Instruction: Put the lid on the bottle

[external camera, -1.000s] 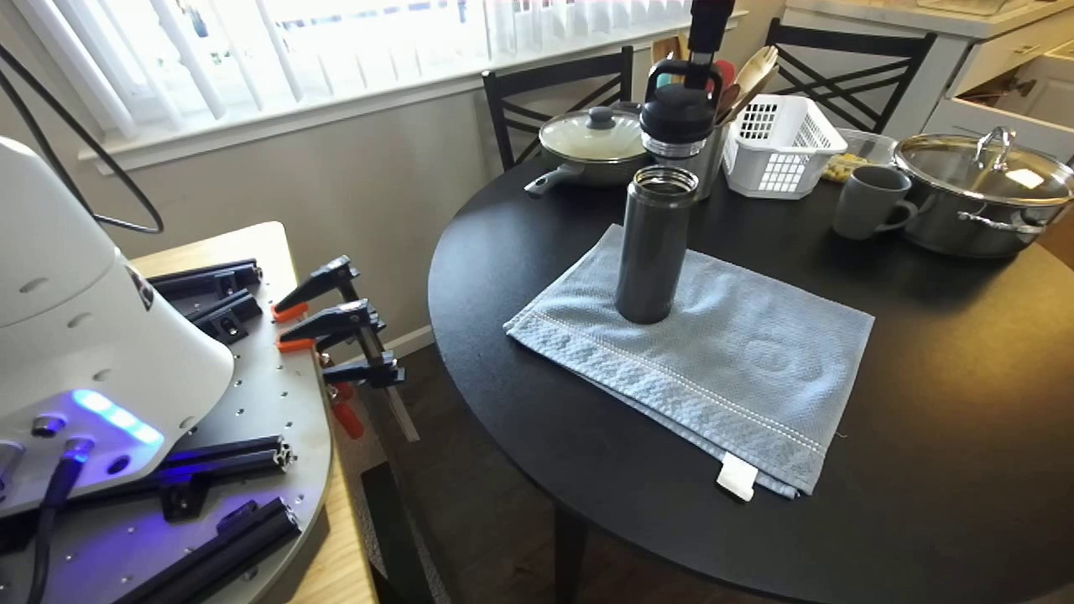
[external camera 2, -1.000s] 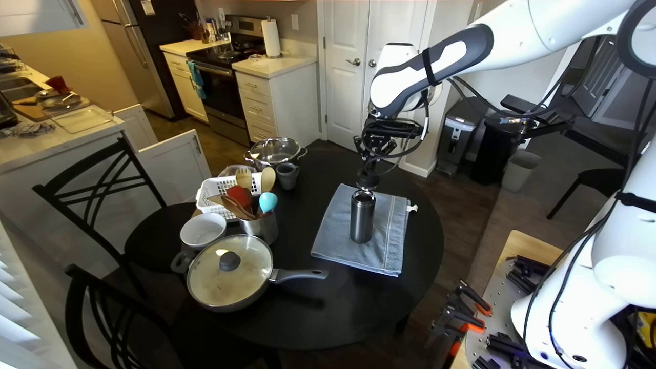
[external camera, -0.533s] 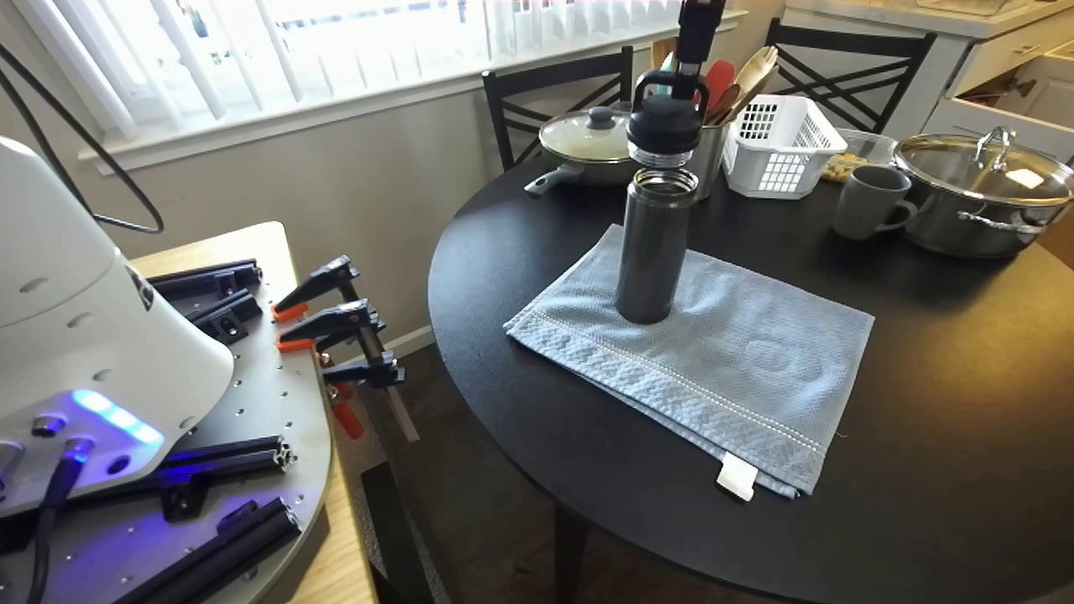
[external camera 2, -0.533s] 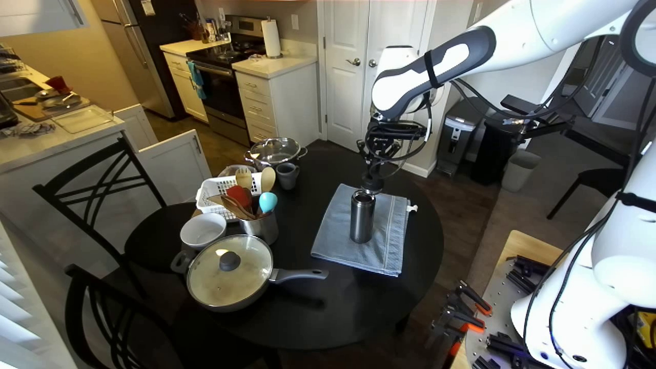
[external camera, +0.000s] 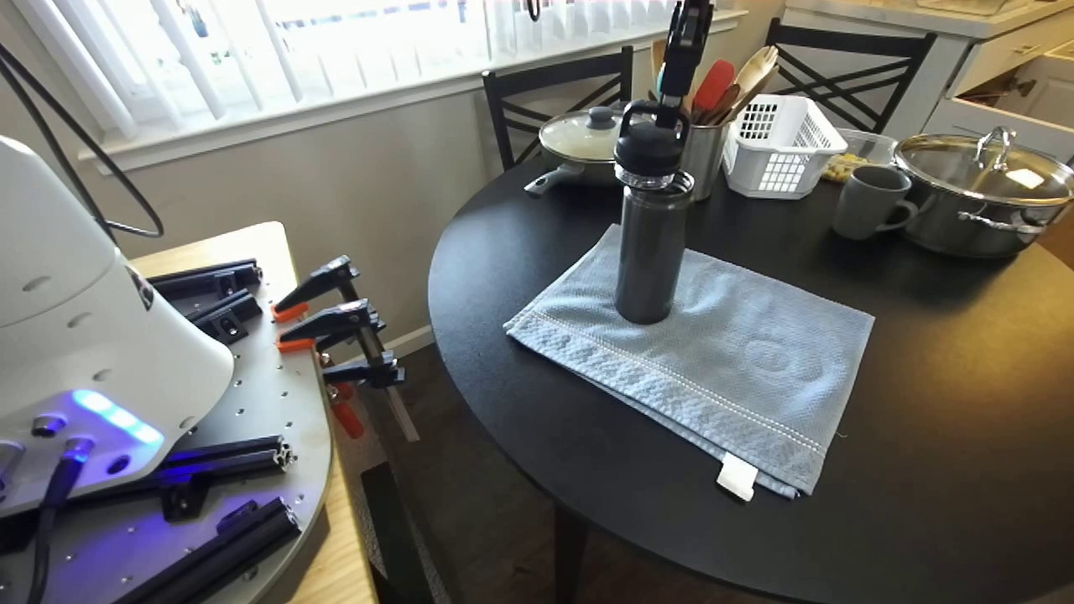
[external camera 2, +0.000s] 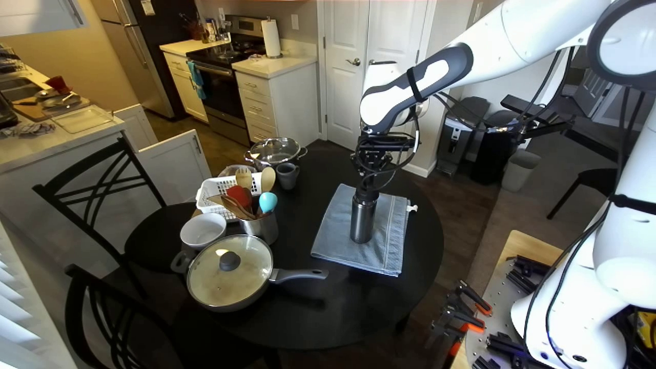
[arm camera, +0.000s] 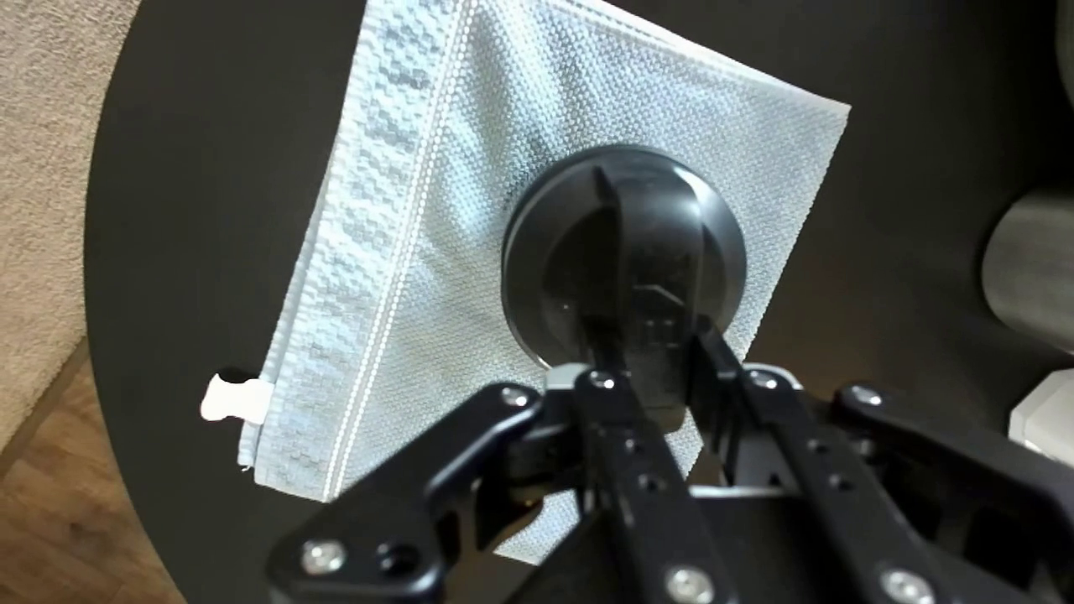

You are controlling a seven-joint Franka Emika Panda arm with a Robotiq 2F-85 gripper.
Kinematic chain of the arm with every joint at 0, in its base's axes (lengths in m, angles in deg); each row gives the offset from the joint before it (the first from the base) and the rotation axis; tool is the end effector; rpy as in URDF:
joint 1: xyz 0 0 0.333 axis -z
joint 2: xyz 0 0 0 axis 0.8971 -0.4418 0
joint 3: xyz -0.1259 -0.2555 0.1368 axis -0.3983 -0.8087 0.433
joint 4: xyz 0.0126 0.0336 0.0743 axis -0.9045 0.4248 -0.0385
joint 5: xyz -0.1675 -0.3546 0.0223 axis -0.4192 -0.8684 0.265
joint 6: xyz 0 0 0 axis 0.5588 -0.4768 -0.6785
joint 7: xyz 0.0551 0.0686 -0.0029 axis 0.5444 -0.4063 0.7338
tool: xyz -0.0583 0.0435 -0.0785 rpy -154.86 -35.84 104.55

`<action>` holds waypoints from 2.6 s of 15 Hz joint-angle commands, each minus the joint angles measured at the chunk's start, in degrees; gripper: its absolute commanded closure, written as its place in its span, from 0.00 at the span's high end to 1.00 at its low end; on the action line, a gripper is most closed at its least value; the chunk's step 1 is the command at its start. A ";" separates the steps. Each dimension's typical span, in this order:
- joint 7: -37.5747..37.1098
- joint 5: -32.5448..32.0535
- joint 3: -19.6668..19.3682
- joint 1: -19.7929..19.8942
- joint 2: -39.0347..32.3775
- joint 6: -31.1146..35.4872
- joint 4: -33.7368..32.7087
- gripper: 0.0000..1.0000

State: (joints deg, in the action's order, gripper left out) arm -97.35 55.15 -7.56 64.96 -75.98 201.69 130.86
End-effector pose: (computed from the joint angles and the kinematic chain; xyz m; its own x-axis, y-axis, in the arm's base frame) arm 0.5662 -0.0580 0.3197 0.6859 -0.7233 -0.0793 -0.7275 -0.6842 -0.0509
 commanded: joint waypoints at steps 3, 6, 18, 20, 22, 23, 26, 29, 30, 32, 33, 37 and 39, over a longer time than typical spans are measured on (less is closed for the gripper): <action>-1.80 -0.65 -0.36 -0.62 -2.54 -1.01 -4.10 0.06; -1.86 -0.65 -0.71 -0.56 -3.22 -0.83 -5.22 0.06; -2.68 -4.40 -1.55 -1.47 -4.23 0.01 -5.49 0.06; -2.51 -4.67 -1.40 -1.57 -4.09 -0.16 -5.21 0.06; -2.29 -4.86 -1.27 -1.77 -3.82 -0.10 -4.70 0.06; -2.34 -4.98 -1.27 -1.89 -3.81 0.02 -4.51 0.06; -2.10 -4.65 -1.22 -1.93 -3.94 0.42 -4.02 0.06; -2.61 -5.40 -1.64 -2.04 -4.51 0.77 -2.68 0.06; -2.73 -5.70 -1.78 -2.07 -4.52 1.05 -2.55 0.06; -2.82 -6.00 -1.98 -2.00 -4.27 1.37 -2.45 0.06; -2.83 -6.04 -2.04 -1.95 -4.15 1.44 -2.44 0.06; -2.83 -6.27 -2.17 -1.97 -4.00 1.21 -2.45 0.50; -2.60 -6.52 -2.29 -1.88 -3.84 0.92 -2.27 0.62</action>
State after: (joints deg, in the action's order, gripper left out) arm -98.35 50.51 -9.29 63.45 -80.71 202.02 126.99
